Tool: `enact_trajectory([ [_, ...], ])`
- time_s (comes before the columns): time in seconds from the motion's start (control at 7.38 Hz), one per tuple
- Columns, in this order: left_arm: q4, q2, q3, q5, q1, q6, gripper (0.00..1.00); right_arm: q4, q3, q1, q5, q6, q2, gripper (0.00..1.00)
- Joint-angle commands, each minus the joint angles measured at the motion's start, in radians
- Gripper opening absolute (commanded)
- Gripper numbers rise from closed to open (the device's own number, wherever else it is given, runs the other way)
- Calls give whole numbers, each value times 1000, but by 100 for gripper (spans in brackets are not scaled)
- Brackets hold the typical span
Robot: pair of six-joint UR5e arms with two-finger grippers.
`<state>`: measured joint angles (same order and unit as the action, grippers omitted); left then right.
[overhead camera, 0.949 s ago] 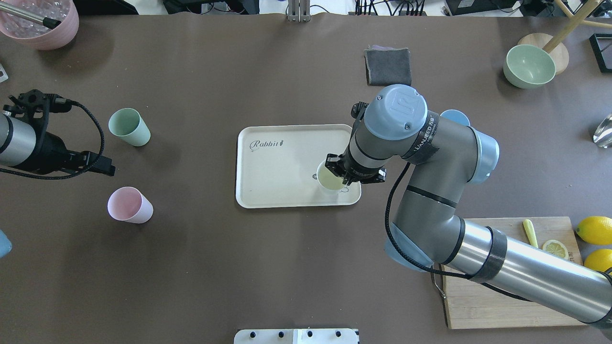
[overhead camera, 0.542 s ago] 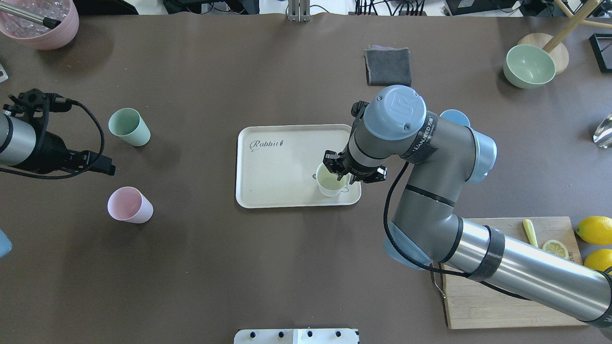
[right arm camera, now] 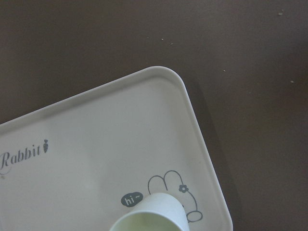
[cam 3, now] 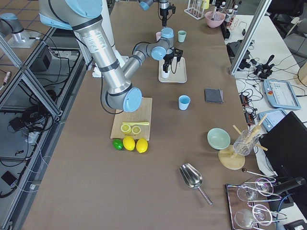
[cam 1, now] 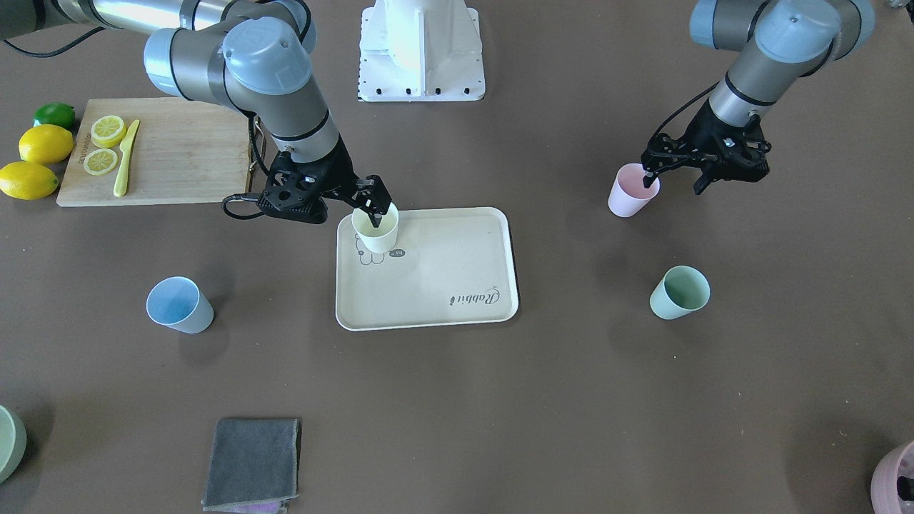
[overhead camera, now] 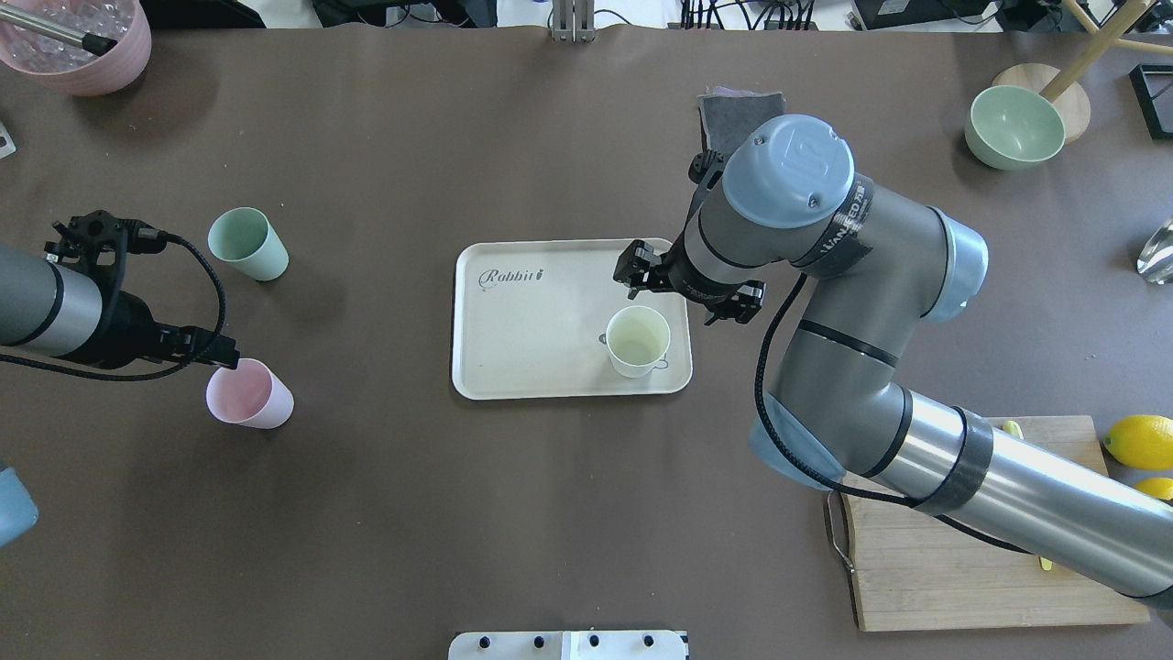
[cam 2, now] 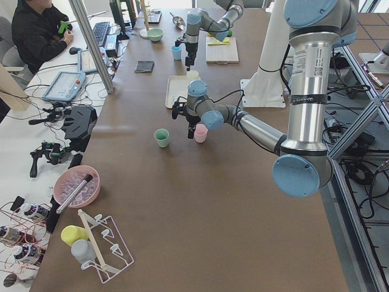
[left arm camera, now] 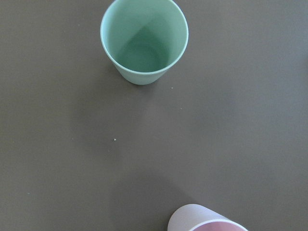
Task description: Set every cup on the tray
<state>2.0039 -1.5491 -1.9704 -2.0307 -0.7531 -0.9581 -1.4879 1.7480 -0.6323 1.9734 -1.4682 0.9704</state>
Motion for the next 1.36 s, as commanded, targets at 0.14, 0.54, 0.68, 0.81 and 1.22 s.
enact_trajectory([
  [0.14, 65, 49, 14, 24, 43, -10, 79, -3, 24, -44, 42, 6, 10, 100],
  [0.54, 67, 41, 25, 26, 78, -10, 74, -5, 36, -56, 62, 8, 17, 100],
  [0.68, 68, 38, 33, 29, 84, -10, 61, -5, 36, -60, 62, 9, 22, 100],
  [0.81, 68, 28, 33, 46, 87, -52, 21, -5, 36, -67, 62, 11, 24, 100],
  [1.22, 64, -14, 38, 43, 95, -74, 0, -29, 60, -131, 117, 78, 46, 100],
])
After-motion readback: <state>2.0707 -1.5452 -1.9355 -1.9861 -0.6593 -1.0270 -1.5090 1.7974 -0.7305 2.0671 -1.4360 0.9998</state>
